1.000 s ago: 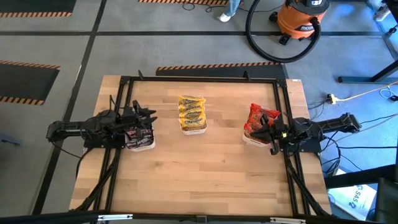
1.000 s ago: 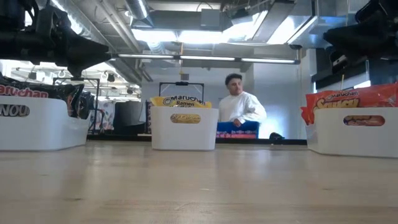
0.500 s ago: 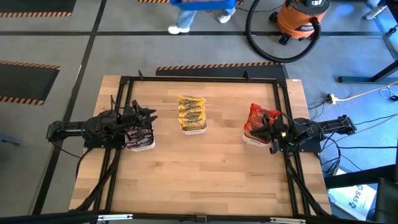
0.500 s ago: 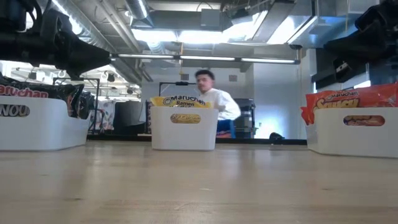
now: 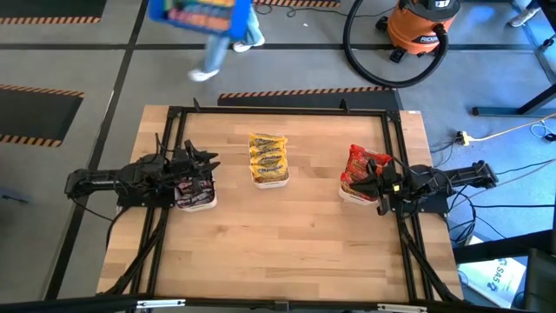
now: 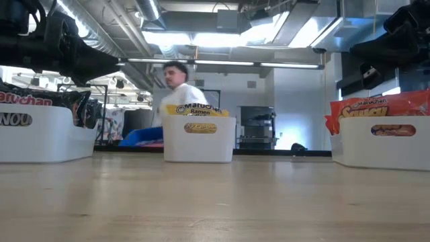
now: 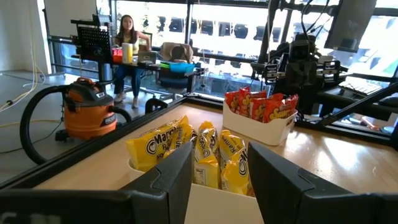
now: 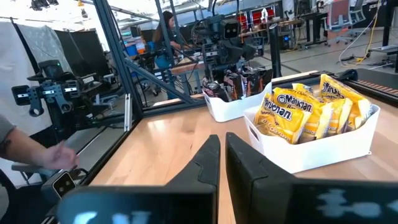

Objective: Sort Maruchan noodles
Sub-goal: Return to Home Position

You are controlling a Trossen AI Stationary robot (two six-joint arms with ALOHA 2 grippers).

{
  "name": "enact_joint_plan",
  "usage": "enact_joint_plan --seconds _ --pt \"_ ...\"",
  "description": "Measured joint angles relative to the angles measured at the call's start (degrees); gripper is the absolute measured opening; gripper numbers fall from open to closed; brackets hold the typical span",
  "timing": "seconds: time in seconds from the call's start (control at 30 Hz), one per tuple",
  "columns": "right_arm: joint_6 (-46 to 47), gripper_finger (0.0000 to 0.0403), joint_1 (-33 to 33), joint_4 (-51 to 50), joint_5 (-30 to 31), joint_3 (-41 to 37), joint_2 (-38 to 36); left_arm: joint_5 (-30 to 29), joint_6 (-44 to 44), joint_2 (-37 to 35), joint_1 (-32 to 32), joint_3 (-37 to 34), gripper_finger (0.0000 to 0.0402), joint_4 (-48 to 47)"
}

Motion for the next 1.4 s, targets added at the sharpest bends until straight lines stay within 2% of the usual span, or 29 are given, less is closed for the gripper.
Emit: enact_joint_plan --seconds 1.2,1.4 --pt "0.0 0.0010 0.0 -0.1 0.0 0.0 0.0 -0.1 0.0 0.0 0.0 0.0 0.0147 0.0" --pt "-0.1 0.0010 2.4 -0.2 -0.7 0.0 0.0 -0.1 0.0 0.0 0.0 0.0 0.0147 0.0"
